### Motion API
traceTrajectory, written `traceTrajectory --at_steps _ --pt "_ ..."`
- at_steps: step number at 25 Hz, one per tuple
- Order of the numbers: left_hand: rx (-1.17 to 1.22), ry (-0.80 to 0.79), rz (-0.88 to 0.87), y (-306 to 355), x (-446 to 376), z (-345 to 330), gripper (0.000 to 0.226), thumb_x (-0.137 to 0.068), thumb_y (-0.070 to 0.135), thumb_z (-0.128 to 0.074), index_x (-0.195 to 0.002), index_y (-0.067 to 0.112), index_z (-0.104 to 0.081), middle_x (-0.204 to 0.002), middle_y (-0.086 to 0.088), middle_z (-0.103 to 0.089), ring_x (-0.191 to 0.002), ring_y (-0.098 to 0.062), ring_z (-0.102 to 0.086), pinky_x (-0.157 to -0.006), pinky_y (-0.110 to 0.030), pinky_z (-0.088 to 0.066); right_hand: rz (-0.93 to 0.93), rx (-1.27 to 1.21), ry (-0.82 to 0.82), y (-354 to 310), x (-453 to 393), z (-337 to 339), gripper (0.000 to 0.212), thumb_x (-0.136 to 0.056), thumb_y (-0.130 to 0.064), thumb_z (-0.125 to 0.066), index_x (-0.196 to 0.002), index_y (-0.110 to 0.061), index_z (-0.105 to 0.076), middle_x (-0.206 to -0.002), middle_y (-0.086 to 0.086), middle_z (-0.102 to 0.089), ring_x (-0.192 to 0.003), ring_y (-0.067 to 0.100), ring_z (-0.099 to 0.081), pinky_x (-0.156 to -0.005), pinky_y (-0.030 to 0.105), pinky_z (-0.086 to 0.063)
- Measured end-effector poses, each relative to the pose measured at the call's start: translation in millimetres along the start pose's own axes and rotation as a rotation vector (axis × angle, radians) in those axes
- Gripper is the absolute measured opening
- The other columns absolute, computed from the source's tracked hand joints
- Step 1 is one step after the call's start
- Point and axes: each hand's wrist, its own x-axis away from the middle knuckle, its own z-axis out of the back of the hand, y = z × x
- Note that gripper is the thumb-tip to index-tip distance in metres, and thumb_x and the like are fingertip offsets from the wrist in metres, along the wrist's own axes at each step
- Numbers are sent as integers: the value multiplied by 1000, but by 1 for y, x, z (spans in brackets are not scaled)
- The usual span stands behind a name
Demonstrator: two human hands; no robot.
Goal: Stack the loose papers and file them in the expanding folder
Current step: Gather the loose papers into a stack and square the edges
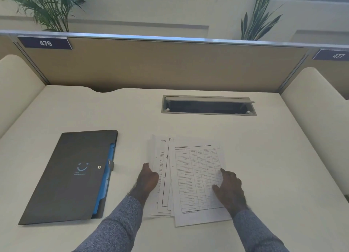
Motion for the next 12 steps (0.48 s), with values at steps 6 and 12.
traceTrajectory --at_steps 6,12 --pt "248 -122 118 1 -1 -4 54 -79 10 -58 -131 6 -45 -118 -6 -59 -110 -26 -56 -88 -36 -48 33 -135 -68 -8 3 -5 72 -87 -32 -61 -150 -25 -29 -148 0 -35 -134 24 -32 -105 42 -39" --pt "247 -210 73 -5 -3 -8 42 -83 -1 -57 -124 7 -58 -119 -10 -67 -107 -28 -63 -90 -40 -53 104 -268 -149 -16 4 -10 72 -86 -28 -65 -150 -22 -32 -145 3 -41 -131 22 -41 -109 39 -37"
